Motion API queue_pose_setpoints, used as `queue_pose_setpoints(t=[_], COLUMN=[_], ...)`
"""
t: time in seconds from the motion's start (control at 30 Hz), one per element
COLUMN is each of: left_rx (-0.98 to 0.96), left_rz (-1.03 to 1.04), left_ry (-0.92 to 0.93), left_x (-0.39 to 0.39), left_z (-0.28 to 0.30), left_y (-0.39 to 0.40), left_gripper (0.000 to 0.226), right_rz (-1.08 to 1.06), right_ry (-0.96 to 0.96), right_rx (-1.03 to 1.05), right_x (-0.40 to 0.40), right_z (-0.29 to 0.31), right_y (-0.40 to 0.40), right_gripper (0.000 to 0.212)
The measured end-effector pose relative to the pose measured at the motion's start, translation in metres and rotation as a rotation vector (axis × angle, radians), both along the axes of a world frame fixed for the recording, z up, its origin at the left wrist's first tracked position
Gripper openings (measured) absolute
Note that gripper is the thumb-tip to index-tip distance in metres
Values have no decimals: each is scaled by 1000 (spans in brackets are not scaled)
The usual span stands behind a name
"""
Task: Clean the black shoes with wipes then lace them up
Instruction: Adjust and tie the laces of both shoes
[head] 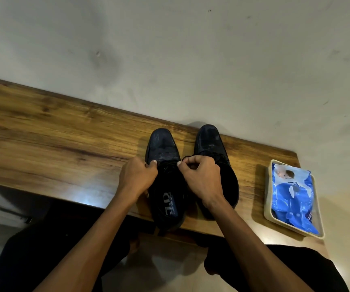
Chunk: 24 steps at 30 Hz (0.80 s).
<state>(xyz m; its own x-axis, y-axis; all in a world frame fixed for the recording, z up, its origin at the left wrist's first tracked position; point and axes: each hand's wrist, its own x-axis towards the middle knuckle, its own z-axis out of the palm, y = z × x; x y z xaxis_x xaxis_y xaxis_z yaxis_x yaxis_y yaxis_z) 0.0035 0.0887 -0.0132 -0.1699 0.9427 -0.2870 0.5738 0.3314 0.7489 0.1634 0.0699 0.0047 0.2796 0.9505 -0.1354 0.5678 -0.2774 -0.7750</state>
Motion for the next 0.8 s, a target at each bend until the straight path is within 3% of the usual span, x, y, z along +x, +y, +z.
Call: queue_pose_setpoints(t=[0.27, 0.37, 0.43, 0.5, 0.7, 0.8], left_rx=[79, 194, 216, 167, 86, 32], left_rz=[53, 115, 219, 313, 439, 498], left_ry=[15, -72, -262, -510, -1007, -1140], left_x=[7, 11, 14, 16, 13, 13], left_z=[-3, -1, 0, 1, 14, 14], left_y=[-2, -1, 0, -2, 1, 1], left_gripper=[33, 19, 8, 14, 26, 25], right_rz=[-30, -133, -196, -210, -148, -145], right_ry=[79, 425, 721, 908, 1282, 1379], right_rx=[32, 69, 83, 93, 99, 125], right_x=[-1, -6, -9, -10, -9, -12], right_z=[-3, -6, -4, -1, 6, 7], right_y=[1, 2, 3, 3, 4, 6], right_gripper=[10, 5, 5, 8, 10, 9])
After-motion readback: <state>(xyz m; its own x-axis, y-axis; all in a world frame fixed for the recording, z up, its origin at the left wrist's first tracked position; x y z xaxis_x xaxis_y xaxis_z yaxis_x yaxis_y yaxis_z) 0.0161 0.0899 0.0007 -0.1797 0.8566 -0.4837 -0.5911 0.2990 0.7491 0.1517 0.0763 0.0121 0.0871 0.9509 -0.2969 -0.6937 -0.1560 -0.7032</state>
